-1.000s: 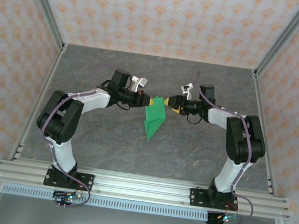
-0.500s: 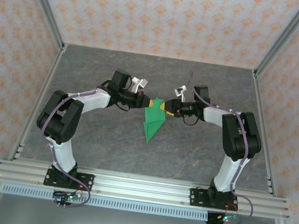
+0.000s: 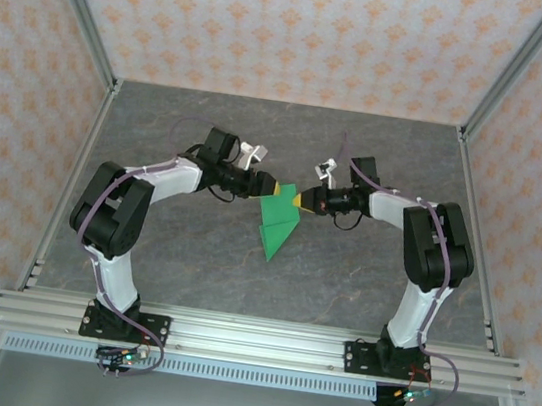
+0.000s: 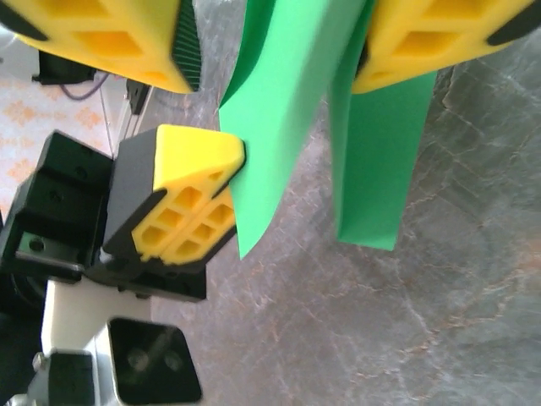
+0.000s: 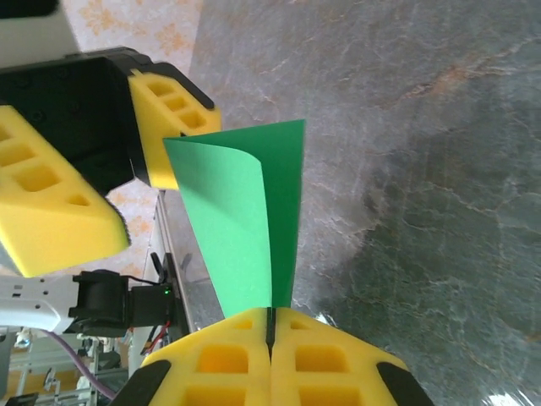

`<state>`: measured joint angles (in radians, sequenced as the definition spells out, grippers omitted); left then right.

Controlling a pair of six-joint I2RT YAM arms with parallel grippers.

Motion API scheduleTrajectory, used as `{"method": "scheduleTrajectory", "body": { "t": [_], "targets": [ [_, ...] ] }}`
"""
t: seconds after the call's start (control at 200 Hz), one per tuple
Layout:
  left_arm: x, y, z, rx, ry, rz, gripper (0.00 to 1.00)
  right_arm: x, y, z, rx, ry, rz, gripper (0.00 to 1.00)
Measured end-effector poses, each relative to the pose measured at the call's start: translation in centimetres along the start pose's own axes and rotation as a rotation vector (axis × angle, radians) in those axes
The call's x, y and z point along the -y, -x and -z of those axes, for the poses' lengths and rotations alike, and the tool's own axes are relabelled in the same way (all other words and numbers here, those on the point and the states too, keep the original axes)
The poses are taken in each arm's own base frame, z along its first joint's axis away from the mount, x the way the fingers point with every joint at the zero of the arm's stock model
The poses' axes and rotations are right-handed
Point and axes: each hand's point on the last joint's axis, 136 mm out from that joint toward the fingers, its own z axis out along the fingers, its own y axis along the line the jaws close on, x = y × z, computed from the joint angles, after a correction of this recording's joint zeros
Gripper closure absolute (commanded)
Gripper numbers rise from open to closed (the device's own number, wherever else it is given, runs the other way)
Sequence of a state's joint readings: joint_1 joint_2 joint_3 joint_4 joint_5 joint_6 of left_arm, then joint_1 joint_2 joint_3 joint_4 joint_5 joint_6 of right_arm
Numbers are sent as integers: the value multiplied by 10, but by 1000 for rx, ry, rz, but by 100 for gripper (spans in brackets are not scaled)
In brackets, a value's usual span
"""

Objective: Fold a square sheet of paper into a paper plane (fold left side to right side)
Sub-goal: Turn over the paper at the center of the table.

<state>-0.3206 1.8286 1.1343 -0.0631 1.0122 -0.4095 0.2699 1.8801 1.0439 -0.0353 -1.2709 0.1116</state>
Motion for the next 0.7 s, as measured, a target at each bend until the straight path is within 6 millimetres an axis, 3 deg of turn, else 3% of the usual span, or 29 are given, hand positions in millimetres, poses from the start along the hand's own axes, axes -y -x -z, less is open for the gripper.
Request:
{"method": "scheduleTrajectory", "body": {
  "t": [0.115,0.255,0.34,0.445,0.55,0.696],
  "targets": [
    [-11,8,8,34,117,-3,28,11,0,1,11,-67,-41,100],
    [-21,14,32,103,315,-22,26,25,2,2,36,-147,-111,100],
    [-13,11,45,124,434,-96,26,31,4,3,56,-191,-149,100],
    [19,-7,38,96,511,-248,26,34,6,5,74,-231,-192,100],
    [48,-40,19,29,559,-404,27,36,13,7,92,-265,-236,100],
    [55,-78,1,-66,650,-524,27,24,32,9,118,-273,-246,100]
  ]
}}
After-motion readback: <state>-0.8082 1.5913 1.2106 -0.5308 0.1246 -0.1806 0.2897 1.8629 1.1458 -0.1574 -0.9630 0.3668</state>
